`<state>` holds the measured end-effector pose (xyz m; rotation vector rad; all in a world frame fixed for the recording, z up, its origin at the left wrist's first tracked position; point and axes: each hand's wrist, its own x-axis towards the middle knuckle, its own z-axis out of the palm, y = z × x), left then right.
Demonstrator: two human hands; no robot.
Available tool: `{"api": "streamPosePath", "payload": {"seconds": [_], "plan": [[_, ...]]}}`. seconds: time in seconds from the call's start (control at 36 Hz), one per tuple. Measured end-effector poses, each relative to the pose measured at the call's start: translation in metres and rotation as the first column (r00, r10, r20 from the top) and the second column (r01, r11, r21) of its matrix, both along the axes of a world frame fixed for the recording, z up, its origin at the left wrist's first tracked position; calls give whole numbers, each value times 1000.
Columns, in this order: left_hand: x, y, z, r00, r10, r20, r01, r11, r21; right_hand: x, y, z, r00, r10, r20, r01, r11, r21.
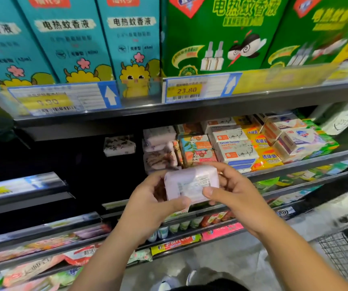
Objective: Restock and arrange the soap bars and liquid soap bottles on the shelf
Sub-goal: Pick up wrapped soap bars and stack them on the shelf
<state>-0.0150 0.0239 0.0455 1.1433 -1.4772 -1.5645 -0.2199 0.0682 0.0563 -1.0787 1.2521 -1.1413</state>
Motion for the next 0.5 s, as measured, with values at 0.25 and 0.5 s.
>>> {"api": "streamPosePath", "payload": {"seconds": [0.25,0.5], "plan": [[-27,5,32,994,97,58,-80,967,-240,-36,-2,12,997,69,-28,-71,995,-71],[-53,12,51,987,132,86,-89,916,-391,-33,-2,2,974,211,79,-210,978,-17]]}}
